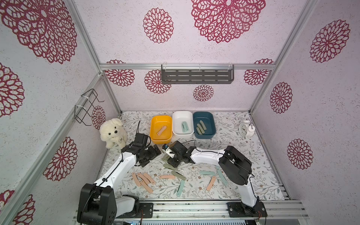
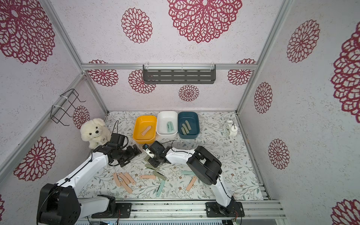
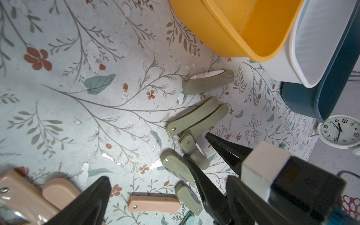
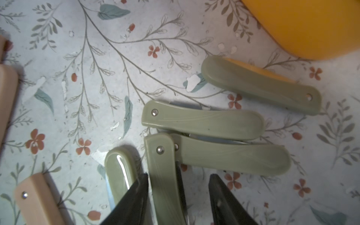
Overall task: Place the fruit knives into the storage box by color
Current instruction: Pick up the fruit knife from the center of the board, then place the fruit knife in the storage box.
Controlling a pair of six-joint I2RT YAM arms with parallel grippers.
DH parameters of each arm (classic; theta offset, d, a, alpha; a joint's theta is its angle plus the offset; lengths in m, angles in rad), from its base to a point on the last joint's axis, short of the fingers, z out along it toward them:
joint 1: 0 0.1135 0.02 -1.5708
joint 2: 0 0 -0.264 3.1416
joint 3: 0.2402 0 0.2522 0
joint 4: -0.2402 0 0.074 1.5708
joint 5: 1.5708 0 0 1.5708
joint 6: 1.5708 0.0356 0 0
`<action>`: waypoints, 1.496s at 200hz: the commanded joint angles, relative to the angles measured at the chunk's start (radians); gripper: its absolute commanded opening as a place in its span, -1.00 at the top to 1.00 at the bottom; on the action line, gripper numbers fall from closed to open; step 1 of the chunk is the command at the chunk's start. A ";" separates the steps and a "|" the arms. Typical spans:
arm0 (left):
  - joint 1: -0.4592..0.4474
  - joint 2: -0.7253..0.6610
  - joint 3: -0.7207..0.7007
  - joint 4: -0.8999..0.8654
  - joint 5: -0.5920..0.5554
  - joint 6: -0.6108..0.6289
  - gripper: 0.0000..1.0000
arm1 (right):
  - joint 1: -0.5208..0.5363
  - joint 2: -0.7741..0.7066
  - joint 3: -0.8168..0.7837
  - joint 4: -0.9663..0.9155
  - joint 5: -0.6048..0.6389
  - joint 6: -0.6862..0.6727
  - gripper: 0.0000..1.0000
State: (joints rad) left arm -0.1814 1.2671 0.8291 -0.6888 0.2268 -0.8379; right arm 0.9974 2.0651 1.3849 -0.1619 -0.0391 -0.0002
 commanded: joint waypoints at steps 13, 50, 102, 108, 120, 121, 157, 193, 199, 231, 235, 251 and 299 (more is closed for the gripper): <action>0.011 -0.015 0.001 0.027 0.007 0.023 -0.94 | 0.010 0.007 0.016 -0.043 0.030 -0.022 0.04; 0.016 -0.012 0.011 0.022 0.005 0.036 -0.94 | 0.013 -0.010 -0.012 -0.054 0.033 0.007 0.37; 0.013 0.017 0.068 0.010 0.018 0.056 -0.94 | 0.008 -0.073 0.028 -0.113 0.116 0.061 0.63; 0.010 0.023 0.079 0.012 0.025 0.061 -0.95 | 0.003 -0.086 0.035 -0.123 0.129 0.069 0.65; -0.003 0.040 0.107 0.015 0.030 0.070 -0.95 | -0.012 -0.115 0.038 -0.131 0.145 0.088 0.67; -0.005 0.041 0.109 0.015 0.031 0.070 -0.95 | -0.013 -0.118 0.037 -0.132 0.146 0.089 0.67; -0.065 0.124 0.218 0.022 0.032 0.102 -0.95 | -0.127 -0.208 0.047 -0.149 0.164 0.120 0.68; -0.089 0.248 0.335 0.009 0.023 0.135 -0.95 | -0.311 -0.219 0.121 -0.162 0.182 0.077 0.68; -0.089 0.270 0.352 0.010 0.023 0.135 -0.95 | -0.346 -0.212 0.137 -0.159 0.169 0.068 0.68; -0.091 0.357 0.438 -0.009 0.022 0.153 -0.95 | -0.491 -0.099 0.268 -0.153 0.137 0.046 0.68; -0.092 0.365 0.447 -0.013 0.021 0.157 -0.94 | -0.507 -0.075 0.290 -0.158 0.130 0.043 0.68; -0.092 0.390 0.473 -0.030 0.006 0.171 -0.94 | -0.564 0.024 0.392 -0.182 0.116 0.036 0.68; -0.091 0.439 0.515 -0.068 -0.009 0.185 -0.94 | -0.646 0.273 0.651 -0.247 0.070 0.039 0.68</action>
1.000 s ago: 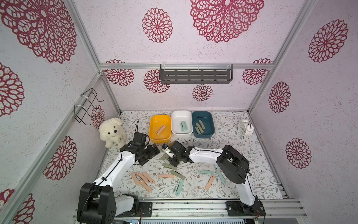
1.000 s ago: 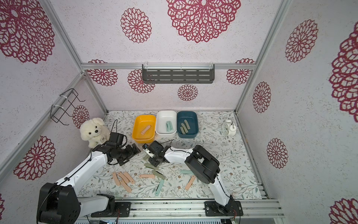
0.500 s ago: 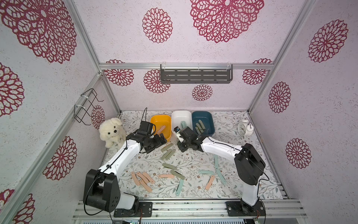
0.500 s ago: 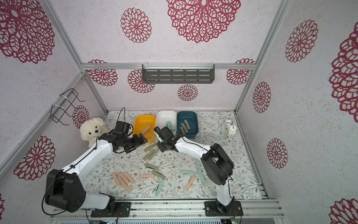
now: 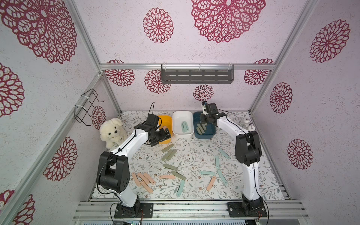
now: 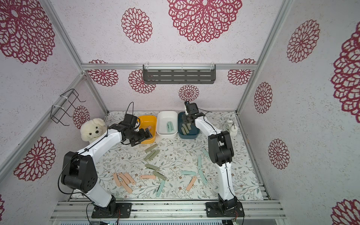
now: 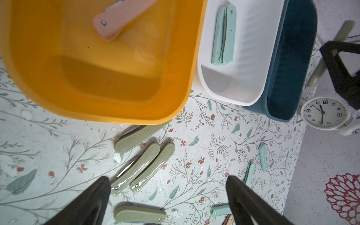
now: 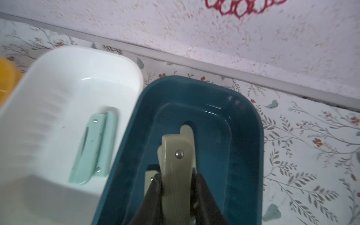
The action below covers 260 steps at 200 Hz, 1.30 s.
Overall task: Place the fruit knives into the storage box by color
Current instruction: Place the fruit knife in the storage box, then pick up the fruit knife from the center of the board.
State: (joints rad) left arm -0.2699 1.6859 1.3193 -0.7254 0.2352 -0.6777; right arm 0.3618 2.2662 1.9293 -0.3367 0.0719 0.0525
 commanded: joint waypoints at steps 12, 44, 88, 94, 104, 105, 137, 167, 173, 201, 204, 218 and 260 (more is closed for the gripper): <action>-0.003 0.024 0.026 -0.032 -0.019 0.024 -0.94 | -0.011 0.114 0.153 -0.090 -0.039 -0.014 0.66; -0.004 0.031 0.028 -0.034 -0.018 0.021 -0.95 | -0.011 0.167 0.205 -0.105 -0.027 -0.011 0.56; -0.004 0.004 0.019 -0.057 -0.047 0.023 -0.95 | -0.011 0.112 0.198 -0.125 -0.031 -0.011 0.15; -0.006 -0.005 0.009 -0.059 -0.053 0.021 -0.94 | -0.009 0.095 0.191 -0.125 -0.033 -0.009 0.09; -0.011 -0.027 -0.026 -0.045 -0.069 -0.002 -0.94 | -0.003 0.066 0.172 -0.122 -0.035 -0.004 -0.08; -0.012 -0.029 -0.031 -0.042 -0.070 -0.006 -0.94 | -0.002 0.064 0.169 -0.122 -0.035 -0.003 -0.10; -0.030 -0.142 -0.185 -0.009 -0.149 -0.092 -0.94 | 0.029 -0.069 0.034 -0.096 -0.008 0.009 -0.60; -0.054 -0.255 -0.294 -0.057 -0.262 -0.177 -0.95 | 0.074 -0.274 -0.219 0.011 0.012 0.032 -0.99; -0.060 -0.272 -0.312 -0.070 -0.279 -0.198 -0.95 | 0.084 -0.313 -0.266 0.026 0.008 0.041 -0.99; -0.112 -0.337 -0.378 -0.152 -0.370 -0.305 -0.95 | 0.137 -0.486 -0.496 0.074 -0.008 0.084 -0.99; -0.120 -0.343 -0.386 -0.161 -0.379 -0.317 -0.95 | 0.145 -0.503 -0.521 0.079 -0.011 0.087 -0.99; -0.155 -0.368 -0.424 -0.192 -0.413 -0.387 -0.96 | 0.181 -0.575 -0.624 0.098 -0.016 0.100 -0.99; -0.250 -0.450 -0.550 -0.225 -0.450 -0.563 -0.67 | 0.260 -0.685 -0.796 0.110 -0.046 0.129 -0.99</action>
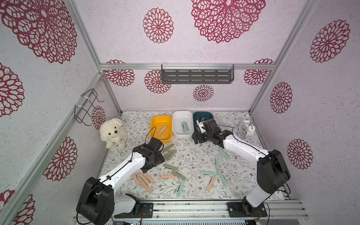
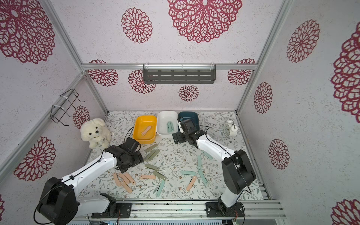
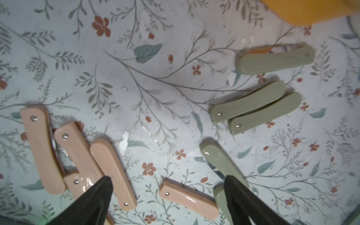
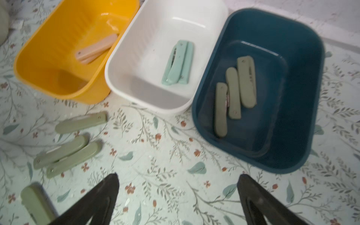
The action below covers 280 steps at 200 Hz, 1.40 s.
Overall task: Place the fruit knives into the storage box by color
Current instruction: Pick up the fruit knife from the center of the board.
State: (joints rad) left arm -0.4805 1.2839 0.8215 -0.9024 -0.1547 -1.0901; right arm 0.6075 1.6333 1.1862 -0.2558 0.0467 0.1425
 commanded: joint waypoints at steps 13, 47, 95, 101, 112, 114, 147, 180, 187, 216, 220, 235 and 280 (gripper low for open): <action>-0.062 -0.074 -0.096 -0.035 -0.057 -0.207 -0.56 | 0.026 -0.066 -0.071 0.028 -0.027 0.042 -0.99; -0.131 -0.077 -0.175 0.058 -0.036 -0.307 -0.34 | 0.033 -0.079 -0.081 0.029 -0.039 0.038 -0.99; -0.175 0.030 -0.169 0.071 -0.024 -0.325 -0.12 | 0.035 -0.075 -0.080 0.029 -0.047 0.040 -0.99; -0.179 0.031 -0.173 0.074 -0.023 -0.331 -0.10 | 0.035 -0.074 -0.082 0.028 -0.046 0.039 -0.99; -0.188 0.025 -0.183 0.078 -0.022 -0.342 -0.09 | 0.035 -0.070 -0.081 0.027 -0.045 0.039 -0.99; -0.189 0.024 -0.185 0.080 -0.021 -0.344 -0.08 | 0.035 -0.070 -0.081 0.027 -0.046 0.040 -0.99; -0.213 -0.004 -0.202 0.057 -0.028 -0.380 -0.08 | 0.035 -0.054 -0.070 0.024 -0.047 0.036 -0.99; -0.241 -0.049 -0.191 -0.013 -0.061 -0.410 -0.08 | 0.037 -0.037 -0.058 0.023 -0.051 0.039 -0.99; -0.247 -0.058 -0.191 -0.023 -0.068 -0.418 -0.08 | 0.037 -0.034 -0.056 0.022 -0.050 0.040 -0.99; -0.270 -0.071 -0.213 -0.033 -0.082 -0.451 -0.08 | 0.040 -0.026 -0.048 0.020 -0.050 0.040 -0.99; -0.274 -0.071 -0.219 -0.027 -0.079 -0.457 -0.08 | 0.039 -0.025 -0.047 0.017 -0.051 0.039 -0.99; -0.280 -0.059 -0.246 0.008 -0.068 -0.472 -0.07 | 0.041 -0.020 -0.041 0.012 -0.048 0.039 -0.99; -0.287 0.023 -0.270 0.109 -0.062 -0.456 -0.08 | 0.043 -0.021 -0.043 0.002 -0.047 0.040 -0.99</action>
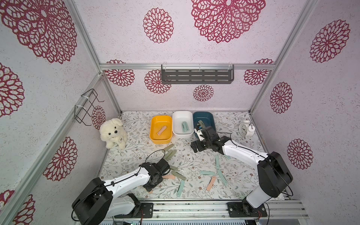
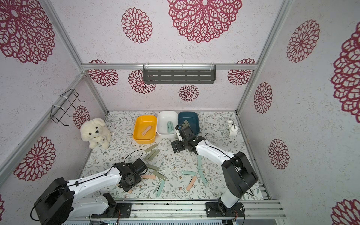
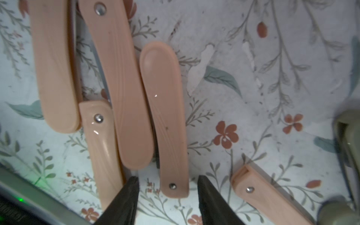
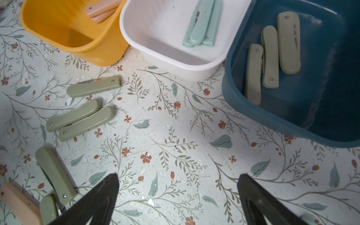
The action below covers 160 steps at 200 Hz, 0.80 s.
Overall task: Place the fruit knives into the storage box by color
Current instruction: Pick up the fruit knife from the center of the board.
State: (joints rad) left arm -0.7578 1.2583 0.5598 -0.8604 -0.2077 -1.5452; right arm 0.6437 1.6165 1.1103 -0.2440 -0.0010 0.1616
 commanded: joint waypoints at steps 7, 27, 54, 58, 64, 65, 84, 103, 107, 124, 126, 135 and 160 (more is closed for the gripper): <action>-0.009 0.066 -0.005 0.081 -0.006 0.007 -0.08 | 0.006 -0.006 0.030 -0.011 0.001 0.020 -0.99; -0.009 0.120 0.015 0.110 -0.001 0.037 0.02 | 0.006 -0.012 0.029 -0.014 0.002 0.022 -0.99; -0.007 0.160 0.053 0.099 -0.013 0.070 0.23 | 0.007 -0.017 0.041 -0.024 0.011 0.021 -0.99; -0.008 0.161 0.054 0.099 -0.015 0.074 0.25 | 0.006 -0.017 0.042 -0.025 0.013 0.020 -0.99; -0.008 0.162 0.058 0.102 -0.017 0.080 0.27 | 0.006 -0.015 0.045 -0.027 0.015 0.021 -0.99; -0.008 0.162 0.058 0.102 -0.018 0.082 0.27 | 0.006 -0.015 0.045 -0.027 0.016 0.021 -0.99; -0.008 0.162 0.070 0.097 -0.027 0.106 0.35 | 0.006 -0.014 0.050 -0.029 0.020 0.019 -0.99; -0.007 0.167 0.085 0.091 -0.041 0.134 0.40 | 0.005 -0.009 0.056 -0.031 0.020 0.018 -0.99; -0.007 0.169 0.088 0.090 -0.043 0.139 0.41 | 0.006 -0.009 0.055 -0.032 0.019 0.018 -0.99; -0.005 0.181 0.102 0.071 -0.053 0.148 0.40 | 0.005 -0.006 0.058 -0.032 0.017 0.021 -0.99; -0.006 0.182 0.103 0.069 -0.053 0.147 0.39 | 0.006 -0.006 0.059 -0.031 0.017 0.020 -0.99; -0.006 0.187 0.101 0.065 -0.053 0.146 0.34 | 0.006 -0.006 0.059 -0.032 0.016 0.021 -0.99; 0.008 0.186 0.091 0.055 -0.062 0.147 0.06 | 0.006 -0.004 0.066 -0.031 0.012 0.021 -0.99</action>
State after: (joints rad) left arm -0.7582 1.4212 0.6670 -0.7864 -0.2691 -1.4170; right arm 0.6453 1.6165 1.1370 -0.2676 0.0036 0.1623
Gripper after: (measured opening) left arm 0.429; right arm 0.994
